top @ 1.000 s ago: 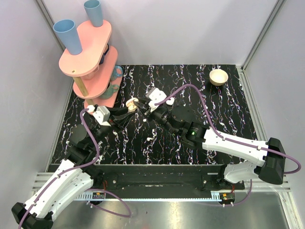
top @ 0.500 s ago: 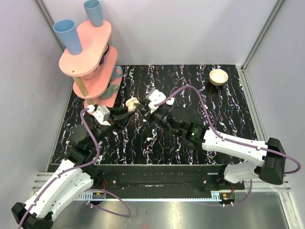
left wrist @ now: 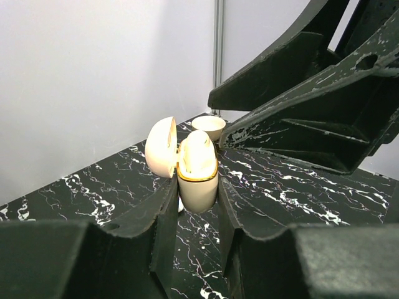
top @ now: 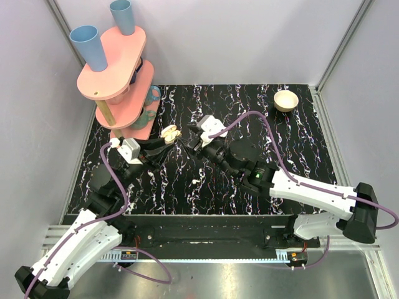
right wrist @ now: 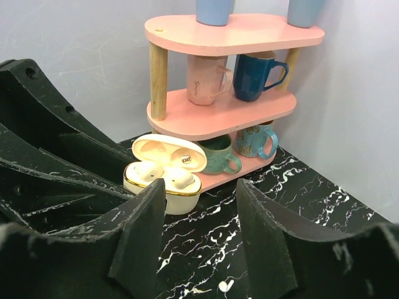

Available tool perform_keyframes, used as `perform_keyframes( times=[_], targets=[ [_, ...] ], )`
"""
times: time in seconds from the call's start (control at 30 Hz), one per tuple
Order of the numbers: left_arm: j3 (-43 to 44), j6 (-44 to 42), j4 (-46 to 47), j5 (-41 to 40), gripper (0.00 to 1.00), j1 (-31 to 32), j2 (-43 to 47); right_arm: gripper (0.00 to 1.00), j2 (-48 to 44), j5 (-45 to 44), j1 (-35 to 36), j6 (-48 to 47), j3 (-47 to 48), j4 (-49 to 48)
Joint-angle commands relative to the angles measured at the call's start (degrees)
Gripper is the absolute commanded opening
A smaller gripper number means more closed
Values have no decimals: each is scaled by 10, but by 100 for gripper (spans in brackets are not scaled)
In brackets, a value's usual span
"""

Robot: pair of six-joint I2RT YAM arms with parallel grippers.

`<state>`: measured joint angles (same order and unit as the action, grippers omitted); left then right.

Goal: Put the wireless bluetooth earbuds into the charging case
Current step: Close the charging case with the earbuds.

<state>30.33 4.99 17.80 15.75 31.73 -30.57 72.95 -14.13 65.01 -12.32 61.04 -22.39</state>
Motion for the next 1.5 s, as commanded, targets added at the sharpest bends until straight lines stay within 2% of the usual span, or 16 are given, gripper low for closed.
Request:
perform_keyframes(
  times=[0.0,0.2,0.37,0.53,0.67,0.7,0.83,1.13,1.47],
  targets=[
    [2,2,39,-7,0,1,7,57,-29,-22,4,9,-1,-24],
    [-11,-9,51,2,0,0,9,57,-40,-106,2,22,24,-33],
    [-33,-31,99,56,0,0,2,58,-23,-116,-5,63,90,67],
    [-50,-46,153,109,0,4,-25,61,-8,-77,-26,140,143,163],
    [-59,-66,174,121,0,17,-32,61,3,0,-83,222,178,238],
    [-60,-70,176,124,0,18,-32,61,14,40,-94,233,187,255],
    [-60,-87,177,133,0,27,-32,62,52,102,-115,251,232,341],
    [-51,-97,168,151,0,35,-38,63,77,127,-117,258,233,354],
    [-46,-103,155,133,0,39,-42,63,72,140,-116,257,217,361]
  ],
)
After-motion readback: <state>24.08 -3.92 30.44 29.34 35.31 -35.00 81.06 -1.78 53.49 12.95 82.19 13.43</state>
